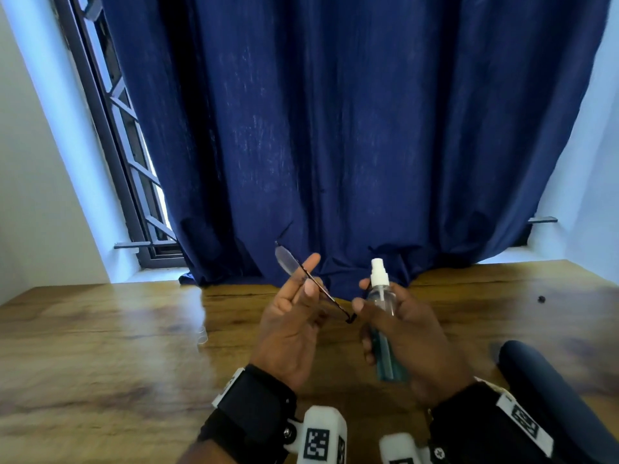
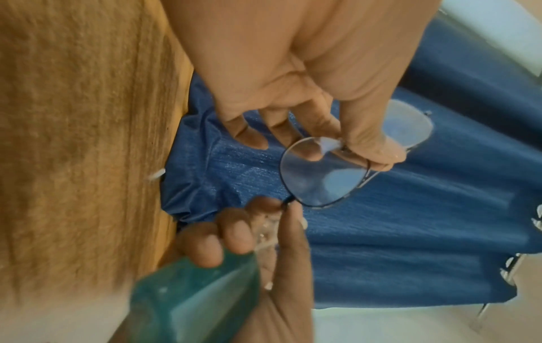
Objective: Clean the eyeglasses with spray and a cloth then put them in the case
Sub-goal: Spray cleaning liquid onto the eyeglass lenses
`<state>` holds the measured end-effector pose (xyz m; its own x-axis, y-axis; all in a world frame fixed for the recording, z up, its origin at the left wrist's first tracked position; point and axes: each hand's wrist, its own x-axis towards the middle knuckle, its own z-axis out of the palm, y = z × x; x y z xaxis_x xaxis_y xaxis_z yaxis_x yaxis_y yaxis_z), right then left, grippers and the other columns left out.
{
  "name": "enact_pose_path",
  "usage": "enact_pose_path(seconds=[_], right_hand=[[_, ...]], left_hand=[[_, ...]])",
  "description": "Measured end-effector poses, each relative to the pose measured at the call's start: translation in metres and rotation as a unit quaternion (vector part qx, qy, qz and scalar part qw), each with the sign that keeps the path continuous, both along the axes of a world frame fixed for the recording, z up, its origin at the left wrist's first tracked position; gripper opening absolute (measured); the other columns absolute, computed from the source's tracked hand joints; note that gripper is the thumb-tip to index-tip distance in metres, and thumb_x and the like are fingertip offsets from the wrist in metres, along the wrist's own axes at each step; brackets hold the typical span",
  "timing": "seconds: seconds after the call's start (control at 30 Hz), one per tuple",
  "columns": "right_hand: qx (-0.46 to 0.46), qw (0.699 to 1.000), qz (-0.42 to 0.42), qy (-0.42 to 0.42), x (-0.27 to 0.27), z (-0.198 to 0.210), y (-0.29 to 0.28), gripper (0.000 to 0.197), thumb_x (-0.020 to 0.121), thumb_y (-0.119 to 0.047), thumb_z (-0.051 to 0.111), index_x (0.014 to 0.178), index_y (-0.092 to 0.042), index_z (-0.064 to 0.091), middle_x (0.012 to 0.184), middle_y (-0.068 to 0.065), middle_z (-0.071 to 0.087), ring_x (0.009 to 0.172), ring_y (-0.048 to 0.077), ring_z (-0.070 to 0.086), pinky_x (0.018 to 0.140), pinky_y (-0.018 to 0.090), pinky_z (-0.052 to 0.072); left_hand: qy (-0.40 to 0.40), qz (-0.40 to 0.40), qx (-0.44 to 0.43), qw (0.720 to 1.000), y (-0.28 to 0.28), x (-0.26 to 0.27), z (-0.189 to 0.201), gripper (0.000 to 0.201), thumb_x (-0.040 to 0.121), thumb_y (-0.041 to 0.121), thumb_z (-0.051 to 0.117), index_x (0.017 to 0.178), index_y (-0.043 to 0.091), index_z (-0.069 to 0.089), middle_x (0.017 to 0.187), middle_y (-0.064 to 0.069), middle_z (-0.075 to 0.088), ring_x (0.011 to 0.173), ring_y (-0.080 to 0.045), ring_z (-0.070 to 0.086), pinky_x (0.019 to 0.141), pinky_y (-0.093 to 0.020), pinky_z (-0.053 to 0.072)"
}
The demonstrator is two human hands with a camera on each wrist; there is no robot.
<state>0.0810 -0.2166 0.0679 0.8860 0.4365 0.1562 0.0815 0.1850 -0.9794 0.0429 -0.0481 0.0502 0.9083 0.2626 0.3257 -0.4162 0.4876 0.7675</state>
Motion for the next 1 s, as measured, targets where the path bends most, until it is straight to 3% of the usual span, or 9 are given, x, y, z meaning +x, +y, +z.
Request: enact_pose_path(seconds=[0.1,0.2,0.33,0.43,0.57,0.67,0.8,0.9,1.0], right_hand=[[-0.001,0.996,-0.047,-0.074,0.001,0.002,-0.003,0.031,0.089,-0.019,0.075,0.116,-0.026,0.061,0.07,0.009,0.062,0.059,0.021,0.061,0.055,0.036,0.056],[-0.041,0.98,-0.078,-0.179,-0.001,0.003,-0.004,0.031,0.09,-0.021,0.074,0.113,-0.034,0.058,0.078,0.01,0.062,0.064,0.017,0.063,0.06,0.029,0.059],[-0.091,0.938,-0.126,-0.309,-0.006,0.002,-0.002,0.027,0.089,-0.021,0.075,0.103,-0.034,0.056,0.086,-0.009,0.061,0.074,0.007,0.062,0.065,0.014,0.051],[-0.113,0.911,-0.129,-0.374,-0.006,-0.001,-0.001,0.032,0.088,-0.019,0.077,0.106,-0.036,0.056,0.092,-0.015,0.061,0.082,0.006,0.062,0.069,0.009,0.048],[-0.12,0.926,-0.058,-0.353,-0.007,-0.001,-0.002,0.039,0.086,-0.036,0.077,0.117,-0.044,0.054,0.094,-0.015,0.064,0.083,0.007,0.064,0.072,0.014,0.051],[-0.028,0.958,-0.053,-0.282,-0.002,0.004,-0.006,0.068,0.091,-0.03,0.07,0.142,-0.057,0.033,0.092,-0.002,0.066,0.068,0.014,0.065,0.065,0.034,0.06],[-0.03,0.95,-0.109,-0.292,0.01,0.012,-0.023,0.063,0.096,-0.024,0.063,0.141,-0.058,0.035,0.08,0.007,0.061,0.06,0.026,0.058,0.059,0.043,0.056],[-0.084,0.929,-0.12,-0.34,0.016,0.008,-0.027,0.06,0.097,-0.021,0.064,0.141,-0.053,0.039,0.074,0.0,0.059,0.062,0.014,0.056,0.065,0.03,0.053],[-0.092,0.915,-0.11,-0.376,0.013,0.006,-0.022,0.058,0.096,-0.017,0.065,0.137,-0.052,0.042,0.078,-0.005,0.061,0.063,0.008,0.057,0.063,0.012,0.048]], left_hand=[[0.057,0.068,0.036,0.995,-0.002,-0.003,0.003,0.053,0.079,0.036,0.072,0.128,0.017,0.067,0.108,0.0,0.08,0.107,-0.016,0.07,0.098,-0.037,0.05],[0.113,0.092,0.055,0.988,-0.001,-0.004,-0.001,0.03,0.082,0.031,0.068,0.106,0.016,0.08,0.117,-0.007,0.079,0.12,-0.024,0.067,0.099,-0.037,0.048],[0.169,0.063,0.053,0.982,-0.005,-0.006,-0.006,0.03,0.084,0.028,0.071,0.105,0.009,0.08,0.111,-0.013,0.079,0.106,-0.024,0.074,0.08,-0.029,0.053],[0.191,0.039,0.043,0.98,-0.007,-0.007,-0.007,0.021,0.091,0.025,0.07,0.093,0.008,0.082,0.095,-0.012,0.082,0.077,-0.014,0.078,0.058,-0.023,0.055],[0.21,0.041,0.027,0.976,-0.005,-0.008,-0.005,0.021,0.091,0.024,0.07,0.083,0.009,0.081,0.08,-0.009,0.08,0.064,-0.014,0.075,0.051,-0.023,0.054],[0.203,0.092,0.067,0.973,0.003,-0.008,-0.003,0.02,0.093,0.026,0.07,0.091,0.009,0.081,0.087,-0.009,0.081,0.073,-0.013,0.078,0.062,-0.024,0.059],[0.181,0.18,0.169,0.952,0.007,-0.01,0.004,0.017,0.09,0.03,0.074,0.088,0.015,0.083,0.089,-0.001,0.083,0.088,-0.013,0.077,0.083,-0.028,0.06],[0.15,0.207,0.236,0.938,0.002,-0.012,0.007,0.014,0.09,0.029,0.074,0.085,0.019,0.083,0.086,0.005,0.082,0.079,-0.001,0.074,0.071,-0.012,0.056],[0.14,0.208,0.253,0.934,-0.001,-0.012,0.006,0.015,0.09,0.028,0.075,0.084,0.017,0.082,0.084,0.002,0.081,0.078,-0.006,0.075,0.073,-0.019,0.061]])
